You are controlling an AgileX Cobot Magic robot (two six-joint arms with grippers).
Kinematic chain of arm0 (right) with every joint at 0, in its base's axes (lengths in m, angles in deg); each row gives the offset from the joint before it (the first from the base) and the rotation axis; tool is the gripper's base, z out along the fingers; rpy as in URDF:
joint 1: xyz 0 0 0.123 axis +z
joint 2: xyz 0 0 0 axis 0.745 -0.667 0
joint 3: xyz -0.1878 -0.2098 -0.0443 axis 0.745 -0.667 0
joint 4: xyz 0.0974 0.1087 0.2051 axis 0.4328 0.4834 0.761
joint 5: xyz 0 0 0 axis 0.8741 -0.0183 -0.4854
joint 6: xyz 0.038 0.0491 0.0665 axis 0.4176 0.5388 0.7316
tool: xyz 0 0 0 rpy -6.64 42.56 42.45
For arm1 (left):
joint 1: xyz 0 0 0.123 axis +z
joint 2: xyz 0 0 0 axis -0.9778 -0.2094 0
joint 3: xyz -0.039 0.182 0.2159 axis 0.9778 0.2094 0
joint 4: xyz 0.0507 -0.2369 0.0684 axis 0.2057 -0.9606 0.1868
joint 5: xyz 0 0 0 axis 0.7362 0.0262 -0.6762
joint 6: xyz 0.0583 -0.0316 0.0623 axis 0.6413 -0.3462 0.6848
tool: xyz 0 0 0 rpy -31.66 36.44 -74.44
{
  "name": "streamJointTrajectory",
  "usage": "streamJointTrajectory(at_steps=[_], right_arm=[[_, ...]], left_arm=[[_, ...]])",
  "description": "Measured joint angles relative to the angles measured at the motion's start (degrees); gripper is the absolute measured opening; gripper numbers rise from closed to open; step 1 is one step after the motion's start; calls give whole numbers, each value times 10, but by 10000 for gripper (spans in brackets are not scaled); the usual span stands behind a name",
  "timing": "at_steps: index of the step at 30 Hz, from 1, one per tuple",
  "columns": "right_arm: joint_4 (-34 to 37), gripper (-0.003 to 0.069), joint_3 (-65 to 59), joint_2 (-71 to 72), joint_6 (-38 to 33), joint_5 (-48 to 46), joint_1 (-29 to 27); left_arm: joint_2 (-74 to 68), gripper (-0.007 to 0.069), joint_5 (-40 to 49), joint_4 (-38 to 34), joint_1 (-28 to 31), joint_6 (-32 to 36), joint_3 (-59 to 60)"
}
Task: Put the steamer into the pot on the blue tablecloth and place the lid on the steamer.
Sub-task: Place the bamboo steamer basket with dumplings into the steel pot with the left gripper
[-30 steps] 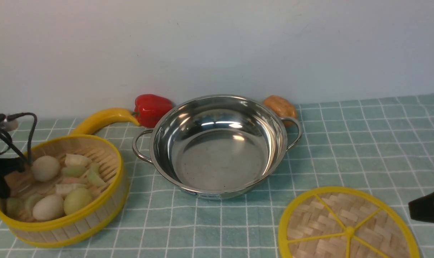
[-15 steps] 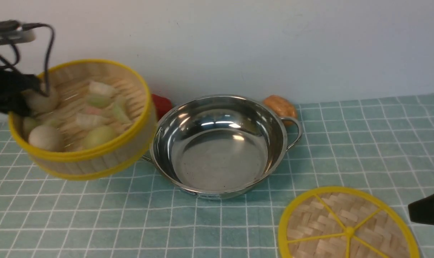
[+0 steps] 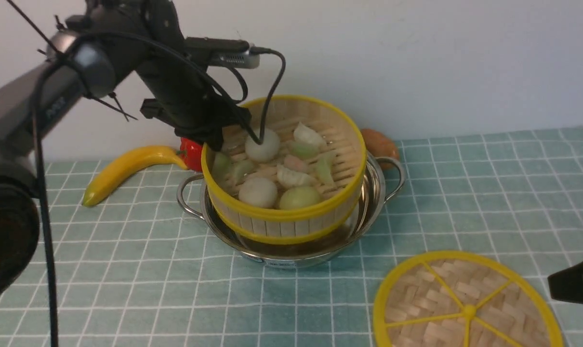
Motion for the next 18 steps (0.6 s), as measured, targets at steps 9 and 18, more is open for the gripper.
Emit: streamJointTrajectory(at_steps=[9, 18], right_arm=[[0, 242, 0, 0, 0, 0, 0], [0, 242, 0, 0, 0, -1, 0]], left_arm=[[-62, 39, -26, -3, 0, -2, -9], [-80, 43, -45, -4, 0, 6, -9]])
